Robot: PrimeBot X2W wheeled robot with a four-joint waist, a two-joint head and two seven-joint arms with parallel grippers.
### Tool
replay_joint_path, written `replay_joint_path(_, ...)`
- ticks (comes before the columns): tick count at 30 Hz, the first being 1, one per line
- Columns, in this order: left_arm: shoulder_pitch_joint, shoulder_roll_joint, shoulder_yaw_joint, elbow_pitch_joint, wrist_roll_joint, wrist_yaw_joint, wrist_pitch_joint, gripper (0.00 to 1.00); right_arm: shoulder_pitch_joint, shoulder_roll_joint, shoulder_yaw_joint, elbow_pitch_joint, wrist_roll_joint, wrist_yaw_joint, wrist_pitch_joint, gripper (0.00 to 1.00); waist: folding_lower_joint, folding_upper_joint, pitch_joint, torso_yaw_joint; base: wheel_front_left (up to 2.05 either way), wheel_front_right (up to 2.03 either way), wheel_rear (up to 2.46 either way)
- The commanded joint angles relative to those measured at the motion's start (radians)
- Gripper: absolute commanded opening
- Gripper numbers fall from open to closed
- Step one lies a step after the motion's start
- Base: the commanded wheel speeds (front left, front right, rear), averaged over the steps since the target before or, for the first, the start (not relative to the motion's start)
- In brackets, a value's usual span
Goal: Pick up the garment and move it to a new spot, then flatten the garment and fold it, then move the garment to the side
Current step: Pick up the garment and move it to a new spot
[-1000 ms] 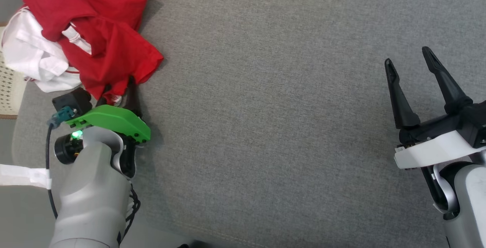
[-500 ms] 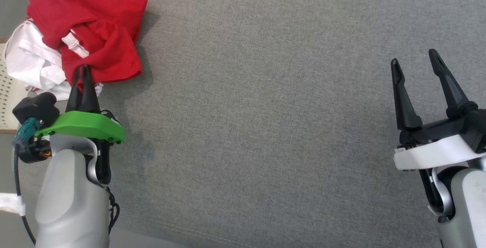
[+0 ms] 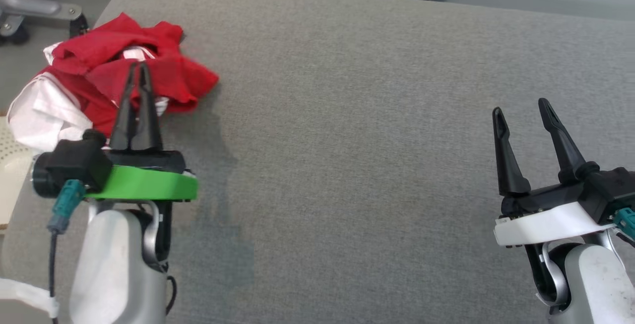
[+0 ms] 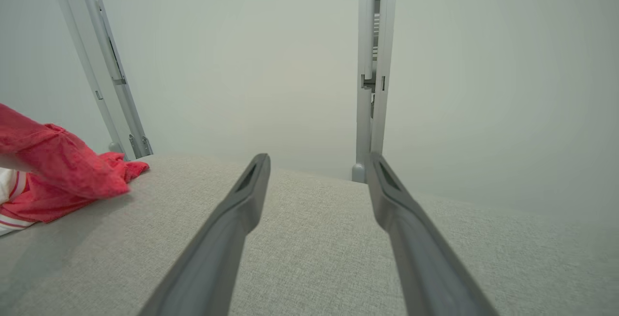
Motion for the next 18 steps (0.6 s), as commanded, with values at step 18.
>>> replay_joint_path(18, -0.289, -0.003, -0.648, 0.029, -0.136, -0.007, 0.010, 0.00, -0.059, 0.064, 0.036, 0.056, 0.046, -0.001, -0.063, 1.00, 0.0000, 0.0000, 0.128, -0.550, 0.00, 0.00, 0.00)
